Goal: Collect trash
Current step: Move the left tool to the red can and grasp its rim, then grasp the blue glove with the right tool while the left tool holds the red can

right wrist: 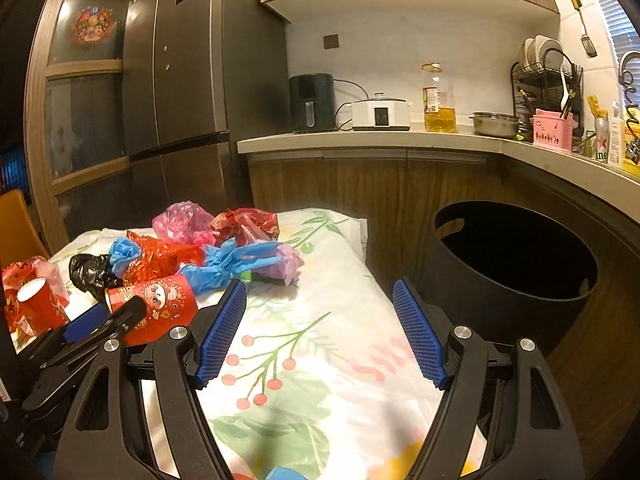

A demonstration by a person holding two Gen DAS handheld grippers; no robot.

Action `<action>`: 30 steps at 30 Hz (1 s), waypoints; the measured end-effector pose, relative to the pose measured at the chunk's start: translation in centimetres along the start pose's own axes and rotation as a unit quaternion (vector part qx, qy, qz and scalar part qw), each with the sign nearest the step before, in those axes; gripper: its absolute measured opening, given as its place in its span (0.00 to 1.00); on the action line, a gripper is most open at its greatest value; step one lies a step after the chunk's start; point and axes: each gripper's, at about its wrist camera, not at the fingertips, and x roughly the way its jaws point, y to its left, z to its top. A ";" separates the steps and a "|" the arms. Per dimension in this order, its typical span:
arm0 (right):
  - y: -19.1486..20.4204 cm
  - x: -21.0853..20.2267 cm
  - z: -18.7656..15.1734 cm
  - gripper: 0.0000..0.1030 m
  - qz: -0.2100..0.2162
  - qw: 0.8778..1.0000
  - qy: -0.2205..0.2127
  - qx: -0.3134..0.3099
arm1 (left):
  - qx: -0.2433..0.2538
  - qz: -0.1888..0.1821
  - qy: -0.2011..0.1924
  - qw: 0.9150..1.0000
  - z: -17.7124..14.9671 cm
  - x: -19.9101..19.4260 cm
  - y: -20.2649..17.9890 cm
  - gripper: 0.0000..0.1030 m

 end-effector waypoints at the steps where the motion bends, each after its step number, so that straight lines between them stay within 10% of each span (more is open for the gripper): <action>1: 0.1 0.3 0.1 0.72 0.001 1.000 0.001 -0.002 | 0.000 -0.005 0.006 1.000 0.0 0.4 0.0 0.44; 9: 1.8 2.2 0.2 0.72 0.013 1.000 0.009 -0.013 | -0.012 -0.042 0.017 0.999 -0.2 0.9 0.7 0.02; 30: 7.7 10.9 1.6 0.72 0.053 0.997 0.049 -0.037 | -0.029 -0.049 -0.014 0.998 0.3 -2.5 3.2 0.02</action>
